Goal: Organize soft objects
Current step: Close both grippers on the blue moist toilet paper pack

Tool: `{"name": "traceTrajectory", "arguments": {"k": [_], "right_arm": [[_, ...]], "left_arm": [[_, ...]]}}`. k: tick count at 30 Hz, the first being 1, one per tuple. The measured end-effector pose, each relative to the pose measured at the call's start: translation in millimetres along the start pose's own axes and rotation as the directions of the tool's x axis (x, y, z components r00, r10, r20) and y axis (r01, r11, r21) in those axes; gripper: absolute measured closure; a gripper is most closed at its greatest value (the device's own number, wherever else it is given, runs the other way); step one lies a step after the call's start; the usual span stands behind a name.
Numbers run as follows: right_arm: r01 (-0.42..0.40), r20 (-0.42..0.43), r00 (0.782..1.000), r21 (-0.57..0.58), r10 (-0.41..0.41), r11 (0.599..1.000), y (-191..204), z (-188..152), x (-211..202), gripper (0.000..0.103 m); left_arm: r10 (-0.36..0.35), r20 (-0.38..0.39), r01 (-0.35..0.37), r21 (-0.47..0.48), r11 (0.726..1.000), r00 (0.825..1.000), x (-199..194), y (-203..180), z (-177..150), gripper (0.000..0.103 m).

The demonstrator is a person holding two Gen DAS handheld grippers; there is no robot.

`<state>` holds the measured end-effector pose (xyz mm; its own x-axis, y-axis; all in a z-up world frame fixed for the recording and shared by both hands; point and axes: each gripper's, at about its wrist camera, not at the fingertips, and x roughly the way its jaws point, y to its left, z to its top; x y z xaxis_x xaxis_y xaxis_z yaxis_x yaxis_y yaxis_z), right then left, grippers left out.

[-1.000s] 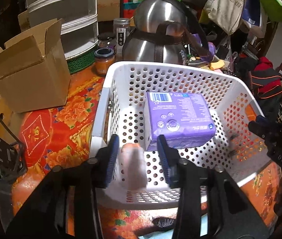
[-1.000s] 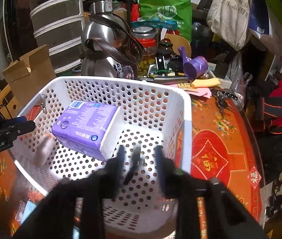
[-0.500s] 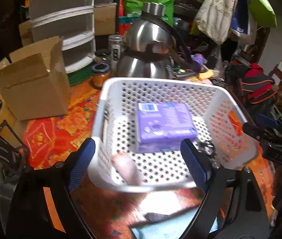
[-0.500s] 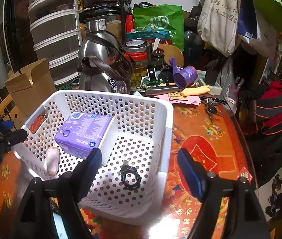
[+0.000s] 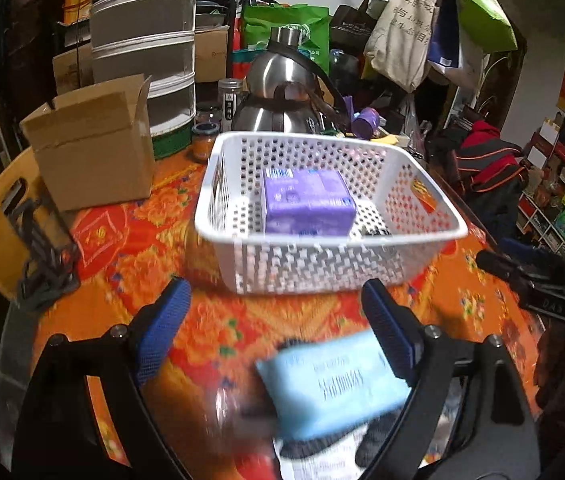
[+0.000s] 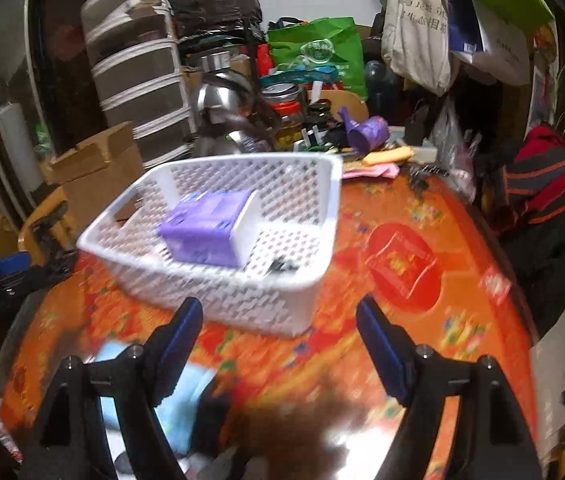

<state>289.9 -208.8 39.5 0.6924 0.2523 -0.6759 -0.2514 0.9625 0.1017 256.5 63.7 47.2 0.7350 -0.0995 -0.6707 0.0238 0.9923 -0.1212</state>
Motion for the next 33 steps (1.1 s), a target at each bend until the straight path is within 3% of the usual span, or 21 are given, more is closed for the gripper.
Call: {"name": "traceTrajectory", "arguments": {"k": [4, 8, 10, 12, 16, 20, 24, 30, 33], "right_arm": [[-0.098, 0.001, 0.995, 0.015, 0.098, 0.995, 13.7, -40.5, -14.2, 0.024], [-0.161, -0.029, 0.987, -0.033, 0.160, 0.986, 42.0, -71.2, -14.1, 0.024], [-0.175, -0.051, 0.984, -0.048, 0.173, 0.983, 52.2, -81.0, -5.3, 0.032], [-0.185, -0.080, 0.980, -0.049, 0.180, 0.982, 57.9, -87.3, 6.5, 0.046], [-0.212, -0.134, 0.970, -0.049, 0.204, 0.976, 66.2, -96.9, 24.6, 0.047], [-0.214, -0.161, 0.966, -0.058, 0.203, 0.975, 72.6, -101.9, 36.7, 0.047], [-0.235, -0.164, 0.961, -0.063, 0.222, 0.970, 74.2, -101.3, 41.0, 0.054], [-0.257, -0.169, 0.956, -0.090, 0.239, 0.962, 79.0, -103.9, 42.6, 0.064], [-0.247, -0.166, 0.960, -0.111, 0.227, 0.963, 82.8, -106.6, 43.5, 0.067]], "left_arm": [[-0.008, -0.006, 0.008, -0.007, 1.000, 1.000, -10.3, 0.9, -43.9, 0.017], [-0.024, -0.056, 0.022, -0.029, 0.999, 0.998, 9.4, 6.3, -78.8, 0.017], [-0.038, -0.092, 0.033, -0.054, 0.998, 0.995, 25.2, 12.4, -88.3, 0.017], [-0.047, -0.109, 0.040, -0.063, 0.997, 0.993, 36.7, 16.4, -96.8, 0.017], [-0.064, -0.119, 0.057, -0.061, 0.997, 0.991, 45.6, 16.5, -105.3, 0.020], [-0.093, -0.142, 0.086, -0.055, 0.995, 0.985, 61.2, 11.6, -106.3, 0.029], [-0.109, -0.137, 0.102, -0.059, 0.993, 0.985, 63.2, 8.6, -106.5, 0.031], [-0.218, -0.152, 0.203, -0.106, 0.973, 0.964, 69.4, 6.9, -112.8, 0.042], [-0.205, -0.150, 0.194, -0.083, 0.977, 0.967, 69.4, 2.3, -113.7, 0.044]]}}
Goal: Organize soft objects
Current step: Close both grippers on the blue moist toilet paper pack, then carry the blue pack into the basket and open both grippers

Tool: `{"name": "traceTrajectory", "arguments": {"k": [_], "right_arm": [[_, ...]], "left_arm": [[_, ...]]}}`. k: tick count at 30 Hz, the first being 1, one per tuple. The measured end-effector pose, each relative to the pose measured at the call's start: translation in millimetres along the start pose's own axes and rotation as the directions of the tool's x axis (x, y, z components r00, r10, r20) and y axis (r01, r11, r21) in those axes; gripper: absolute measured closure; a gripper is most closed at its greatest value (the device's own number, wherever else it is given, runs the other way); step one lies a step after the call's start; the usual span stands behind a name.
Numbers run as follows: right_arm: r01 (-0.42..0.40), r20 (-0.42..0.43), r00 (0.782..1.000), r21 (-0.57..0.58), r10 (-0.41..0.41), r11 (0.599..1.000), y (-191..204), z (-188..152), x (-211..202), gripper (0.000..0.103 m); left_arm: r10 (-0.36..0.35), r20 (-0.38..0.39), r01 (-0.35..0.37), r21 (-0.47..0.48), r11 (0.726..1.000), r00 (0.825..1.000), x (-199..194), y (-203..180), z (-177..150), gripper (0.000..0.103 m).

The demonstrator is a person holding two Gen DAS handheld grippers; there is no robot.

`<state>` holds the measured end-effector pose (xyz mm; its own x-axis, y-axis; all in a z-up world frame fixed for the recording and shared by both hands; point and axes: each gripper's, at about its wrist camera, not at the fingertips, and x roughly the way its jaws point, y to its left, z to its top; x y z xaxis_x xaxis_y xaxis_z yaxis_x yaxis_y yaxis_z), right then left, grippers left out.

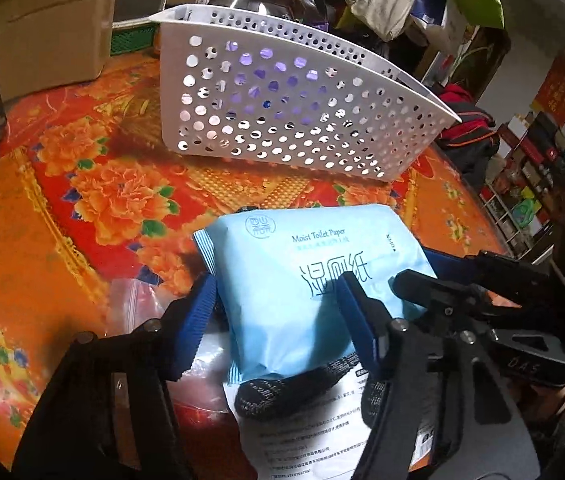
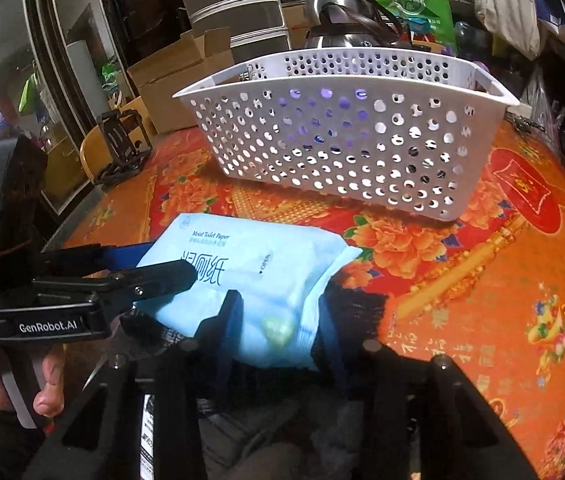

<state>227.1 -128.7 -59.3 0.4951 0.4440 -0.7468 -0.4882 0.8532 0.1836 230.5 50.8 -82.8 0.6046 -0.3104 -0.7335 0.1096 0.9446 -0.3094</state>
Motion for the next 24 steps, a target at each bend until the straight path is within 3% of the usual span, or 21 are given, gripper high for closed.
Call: {"name": "traceTrajectory", "arguments": {"k": [7, 12, 24], "right_arm": [[-0.016, 0.008, 1.000, -0.017, 0.016, 1.000, 2.5, -4.6, 1.4, 0.078], [0.029, 0.034, 0.999, -0.052, -0.027, 0.998, 13.9, -4.6, -3.3, 0.085], [0.035, 0.125, 0.992, -0.059, -0.028, 0.998, 24.2, -0.9, -33.4, 0.088]], "left_arm": [[-0.006, 0.024, 0.006, 0.010, 1.000, 1.000, -2.1, -7.5, -3.9, 0.055], [0.001, 0.059, -0.003, 0.032, 0.999, 0.998, -11.1, -11.3, -3.8, 0.059], [0.003, 0.182, -0.016, 0.069, 0.997, 0.983, -52.3, -26.9, 0.1, 0.060]]}}
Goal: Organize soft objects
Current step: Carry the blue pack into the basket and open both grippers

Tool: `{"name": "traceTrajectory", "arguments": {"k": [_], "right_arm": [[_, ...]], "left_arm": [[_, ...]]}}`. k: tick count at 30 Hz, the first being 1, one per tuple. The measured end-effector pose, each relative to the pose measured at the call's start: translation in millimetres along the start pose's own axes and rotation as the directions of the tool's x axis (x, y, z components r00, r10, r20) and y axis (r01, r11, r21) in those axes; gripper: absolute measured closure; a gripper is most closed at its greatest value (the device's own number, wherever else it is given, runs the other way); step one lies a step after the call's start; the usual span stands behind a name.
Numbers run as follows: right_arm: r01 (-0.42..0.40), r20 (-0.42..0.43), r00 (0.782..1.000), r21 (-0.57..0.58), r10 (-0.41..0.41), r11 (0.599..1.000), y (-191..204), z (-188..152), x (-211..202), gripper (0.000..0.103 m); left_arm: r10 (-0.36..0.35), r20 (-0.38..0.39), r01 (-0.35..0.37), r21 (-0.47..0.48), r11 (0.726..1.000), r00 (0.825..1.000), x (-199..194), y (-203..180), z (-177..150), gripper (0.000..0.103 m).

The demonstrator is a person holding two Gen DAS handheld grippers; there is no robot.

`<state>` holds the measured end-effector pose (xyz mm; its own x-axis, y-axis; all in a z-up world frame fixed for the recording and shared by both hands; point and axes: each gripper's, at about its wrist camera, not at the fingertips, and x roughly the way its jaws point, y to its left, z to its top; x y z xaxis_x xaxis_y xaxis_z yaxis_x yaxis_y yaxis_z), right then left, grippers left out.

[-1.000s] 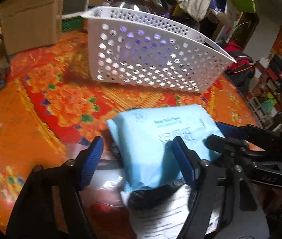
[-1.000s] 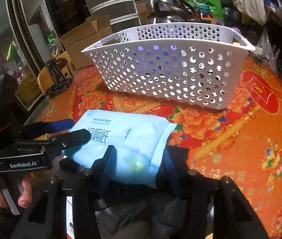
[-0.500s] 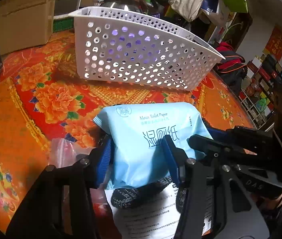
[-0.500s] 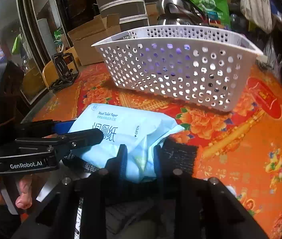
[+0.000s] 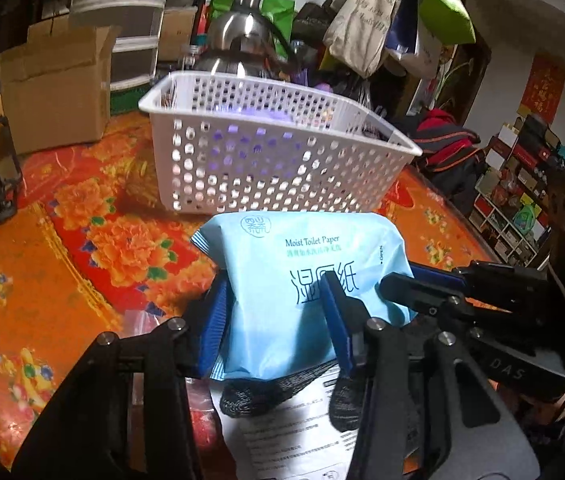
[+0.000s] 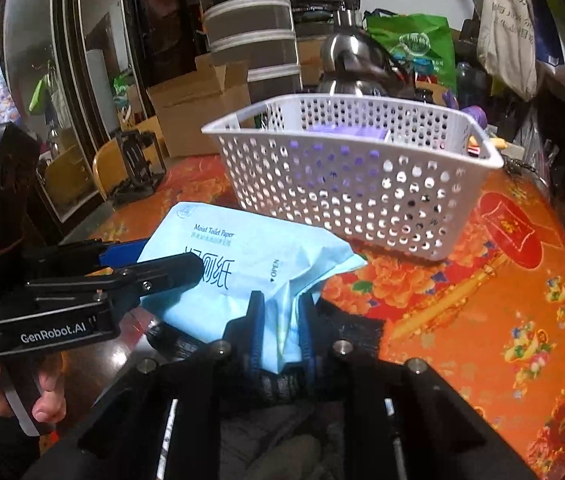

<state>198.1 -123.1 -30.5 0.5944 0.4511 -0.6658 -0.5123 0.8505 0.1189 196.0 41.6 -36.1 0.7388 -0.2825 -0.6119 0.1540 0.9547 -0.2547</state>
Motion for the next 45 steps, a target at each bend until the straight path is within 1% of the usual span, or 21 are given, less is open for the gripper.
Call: {"name": "traceTrajectory", "arguments": {"k": [4, 8, 16, 20, 25, 30, 33, 36, 40, 45], "right_arm": [[0.027, 0.048, 0.998, -0.020, -0.026, 0.999, 5.3, 4.3, -18.0, 0.089], [0.028, 0.089, 0.996, -0.023, -0.026, 0.999, 5.8, 12.9, -33.5, 0.089], [0.062, 0.148, 0.987, -0.040, -0.056, 0.997, 6.9, 36.4, -60.4, 0.089], [0.086, 0.176, 0.981, -0.051, -0.076, 0.995, 6.2, 55.0, -73.3, 0.089], [0.115, 0.196, 0.975, -0.050, -0.103, 0.992, -2.7, 84.6, -81.3, 0.089], [0.120, 0.197, 0.974, -0.025, -0.113, 0.992, -20.8, 119.7, -84.4, 0.089], [0.128, 0.190, 0.974, -0.018, -0.122, 0.992, -31.4, 141.2, -80.9, 0.089], [0.138, 0.176, 0.975, -0.013, -0.133, 0.990, -41.9, 157.0, -68.3, 0.089], [0.137, 0.137, 0.982, -0.014, -0.134, 0.990, -52.9, 168.0, -41.6, 0.090], [0.117, 0.086, 0.989, 0.015, -0.118, 0.993, -70.6, 168.7, -2.9, 0.090]], "left_arm": [[0.006, 0.052, -0.007, 0.016, 1.000, 0.999, -18.6, -10.7, 10.6, 0.062], [0.006, 0.088, -0.009, 0.029, 1.000, 0.996, -33.7, -20.0, 22.8, 0.065], [0.015, 0.148, -0.026, 0.070, 0.997, 0.989, -58.5, -42.0, 55.2, 0.065], [0.015, 0.179, -0.030, 0.082, 0.996, 0.984, -68.1, -50.8, 77.4, 0.065], [0.011, 0.182, -0.029, 0.098, 0.995, 0.983, -66.4, -60.3, 114.5, 0.065], [0.010, 0.179, -0.031, 0.111, 0.993, 0.984, -57.5, -69.0, 157.8, 0.065], [0.017, 0.164, -0.037, 0.116, 0.993, 0.986, -44.0, -69.7, 181.3, 0.065], [0.034, 0.143, -0.050, 0.115, 0.992, 0.989, -24.2, -65.7, 198.1, 0.065], [0.073, 0.108, -0.086, 0.123, 0.989, 0.992, 8.1, -58.4, 205.2, 0.065], [0.072, 0.050, -0.077, 0.097, 0.992, 0.996, 47.6, -38.3, 204.2, 0.065]]}}
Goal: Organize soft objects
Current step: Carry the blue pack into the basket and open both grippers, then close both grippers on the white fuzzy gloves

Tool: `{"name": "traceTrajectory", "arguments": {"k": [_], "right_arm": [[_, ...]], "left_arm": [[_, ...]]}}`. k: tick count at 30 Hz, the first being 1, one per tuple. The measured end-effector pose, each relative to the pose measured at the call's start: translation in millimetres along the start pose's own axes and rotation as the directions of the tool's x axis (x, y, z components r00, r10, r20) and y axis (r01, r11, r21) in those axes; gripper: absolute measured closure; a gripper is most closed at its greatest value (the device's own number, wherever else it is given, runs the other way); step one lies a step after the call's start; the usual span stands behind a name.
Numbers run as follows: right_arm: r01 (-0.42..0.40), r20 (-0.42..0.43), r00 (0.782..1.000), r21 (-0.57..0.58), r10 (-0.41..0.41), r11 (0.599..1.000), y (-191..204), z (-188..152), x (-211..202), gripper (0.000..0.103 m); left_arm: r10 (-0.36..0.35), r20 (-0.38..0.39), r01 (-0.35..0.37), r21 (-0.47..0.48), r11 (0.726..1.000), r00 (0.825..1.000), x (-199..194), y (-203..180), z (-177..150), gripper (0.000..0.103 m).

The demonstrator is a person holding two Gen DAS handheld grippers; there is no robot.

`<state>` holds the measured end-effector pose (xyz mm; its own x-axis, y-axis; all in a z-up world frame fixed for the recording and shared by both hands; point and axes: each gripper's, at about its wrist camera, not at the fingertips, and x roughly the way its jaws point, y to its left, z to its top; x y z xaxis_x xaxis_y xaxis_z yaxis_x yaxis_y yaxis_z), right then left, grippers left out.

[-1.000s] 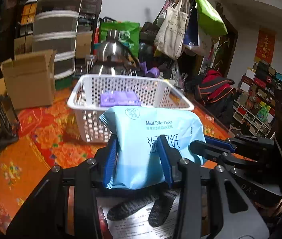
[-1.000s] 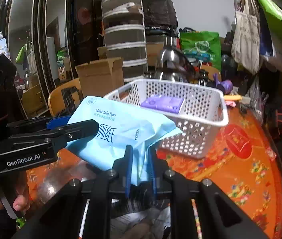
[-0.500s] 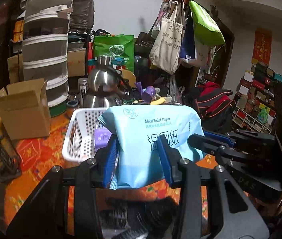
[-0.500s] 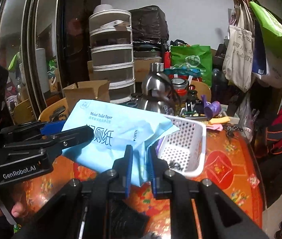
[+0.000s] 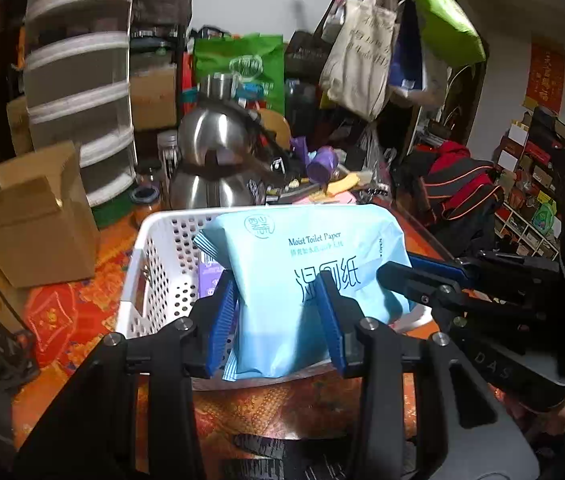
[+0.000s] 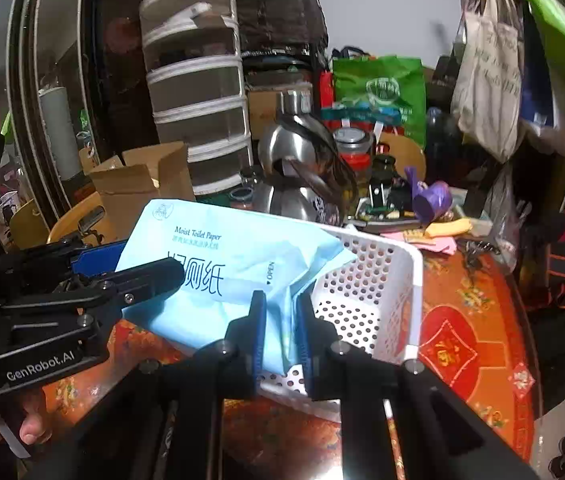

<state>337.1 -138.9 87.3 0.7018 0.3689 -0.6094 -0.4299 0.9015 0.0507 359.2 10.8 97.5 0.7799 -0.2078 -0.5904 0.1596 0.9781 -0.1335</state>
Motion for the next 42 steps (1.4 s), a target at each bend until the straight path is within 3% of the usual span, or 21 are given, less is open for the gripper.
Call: {"name": "traceTrajectory", "arguments": {"k": [18, 21, 22, 23, 24, 26, 29, 42], "right_arm": [[0.036, -0.115, 0.993, -0.014, -0.038, 0.999, -0.1, -17.9, 85.2, 0.089], [0.031, -0.152, 0.988, -0.017, -0.033, 0.999, 1.4, -22.5, 94.5, 0.089], [0.042, -0.153, 0.987, -0.014, -0.044, 0.999, 0.9, -24.0, 94.5, 0.088], [0.051, -0.145, 0.988, -0.003, -0.051, 0.999, -1.0, -24.0, 92.1, 0.080], [0.053, -0.135, 0.990, 0.008, -0.051, 0.999, -3.5, -24.0, 88.6, 0.060], [0.059, -0.130, 0.990, 0.018, -0.056, 0.998, -8.7, -23.4, 84.2, 0.038], [0.095, -0.101, 0.991, 0.026, -0.092, 0.995, -17.1, -23.8, 74.6, 0.037], [0.083, -0.078, 0.994, 0.093, -0.076, 0.992, -32.2, -34.7, 40.5, 0.035]], "left_arm": [[0.029, -0.123, -0.037, -0.067, 0.997, 0.992, 96.3, 41.1, -22.9, 0.064], [0.027, -0.109, -0.037, -0.087, 0.996, 0.994, 96.6, 48.9, -28.5, 0.051], [0.035, -0.096, -0.045, -0.106, 0.993, 0.995, 94.7, 54.7, -30.4, 0.041], [0.039, -0.088, -0.049, -0.118, 0.992, 0.995, 91.0, 57.3, -31.9, 0.033], [0.040, -0.081, -0.050, -0.125, 0.991, 0.996, 87.5, 59.7, -32.8, 0.032], [0.063, -0.071, -0.072, -0.129, 0.989, 0.996, 81.2, 62.2, -34.6, 0.029], [0.068, -0.059, -0.075, -0.124, 0.989, 0.996, 70.2, 62.2, -39.7, 0.024], [0.091, -0.059, -0.097, -0.105, 0.990, 0.994, 31.1, 42.3, -60.1, 0.022]]}}
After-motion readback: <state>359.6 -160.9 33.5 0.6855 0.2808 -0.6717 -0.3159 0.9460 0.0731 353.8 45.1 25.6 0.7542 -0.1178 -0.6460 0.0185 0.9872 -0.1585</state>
